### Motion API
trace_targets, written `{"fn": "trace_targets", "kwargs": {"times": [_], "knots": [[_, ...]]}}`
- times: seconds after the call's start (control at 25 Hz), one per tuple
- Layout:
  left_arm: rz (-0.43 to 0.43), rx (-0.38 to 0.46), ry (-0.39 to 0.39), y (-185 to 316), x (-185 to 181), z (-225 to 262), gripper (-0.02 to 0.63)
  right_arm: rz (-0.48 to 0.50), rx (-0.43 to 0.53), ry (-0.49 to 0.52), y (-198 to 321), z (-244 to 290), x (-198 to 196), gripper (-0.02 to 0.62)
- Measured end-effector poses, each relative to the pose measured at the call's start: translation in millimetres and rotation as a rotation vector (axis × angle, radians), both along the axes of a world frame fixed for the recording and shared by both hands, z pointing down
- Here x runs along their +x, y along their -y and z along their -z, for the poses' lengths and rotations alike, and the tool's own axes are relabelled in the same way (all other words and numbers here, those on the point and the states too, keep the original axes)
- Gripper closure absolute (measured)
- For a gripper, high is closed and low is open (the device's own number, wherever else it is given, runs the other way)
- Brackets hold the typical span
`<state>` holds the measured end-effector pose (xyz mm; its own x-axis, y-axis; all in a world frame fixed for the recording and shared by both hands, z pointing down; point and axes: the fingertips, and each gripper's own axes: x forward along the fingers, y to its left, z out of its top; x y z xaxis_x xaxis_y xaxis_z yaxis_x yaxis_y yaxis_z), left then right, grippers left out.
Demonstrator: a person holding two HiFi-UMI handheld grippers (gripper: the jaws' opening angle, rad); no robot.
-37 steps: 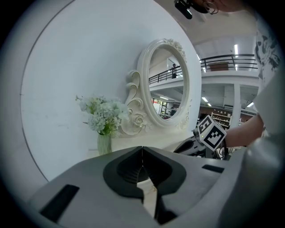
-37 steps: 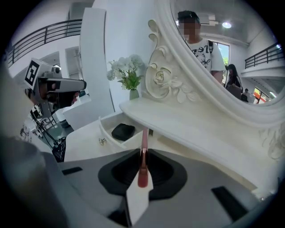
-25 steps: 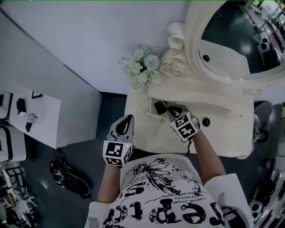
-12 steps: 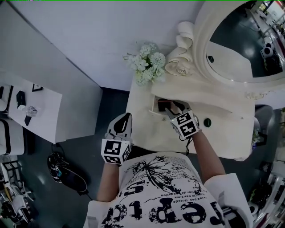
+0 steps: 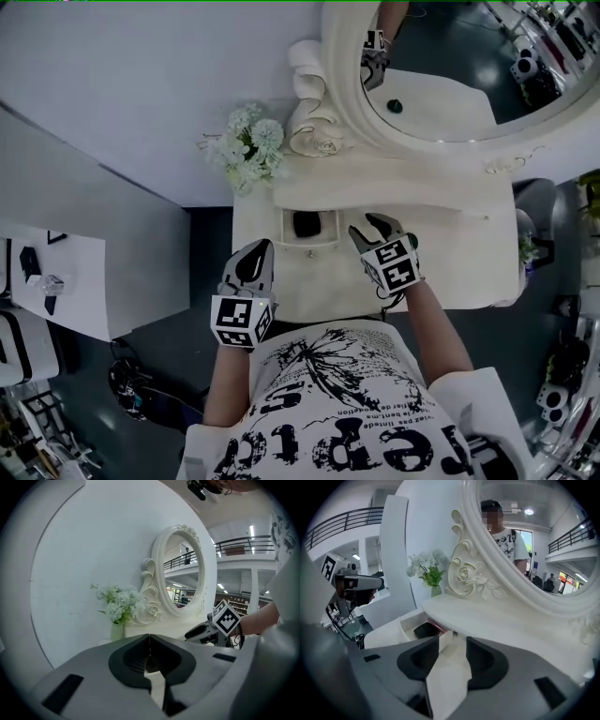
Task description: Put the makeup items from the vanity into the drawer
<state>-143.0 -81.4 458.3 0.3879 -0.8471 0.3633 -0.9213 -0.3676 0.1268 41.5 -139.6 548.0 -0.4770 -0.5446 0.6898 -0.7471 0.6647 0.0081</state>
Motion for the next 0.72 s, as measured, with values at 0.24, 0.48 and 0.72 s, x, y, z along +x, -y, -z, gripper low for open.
{"fn": "trace_targets", "kwargs": {"times": [0.24, 0.48, 0.72], "knots": [[-0.137, -0.006, -0.021, 19.1, 65.9, -6.7, 0.586, -0.149, -0.038, -0.036, -17.8, -18.0, 79.7, 0.417], [-0.221, -0.036, -0.015, 22.3, 123.2, -17.9, 0.586, -0.265, -0.118, -0.068, -37.5, -52.3, 151.4, 0.417], [-0.229, -0.069, 0.006, 17.0, 151.0, -28.2, 0.586, -0.286, -0.181, -0.077, -40.2, -83.7, 180.8, 0.417]]}}
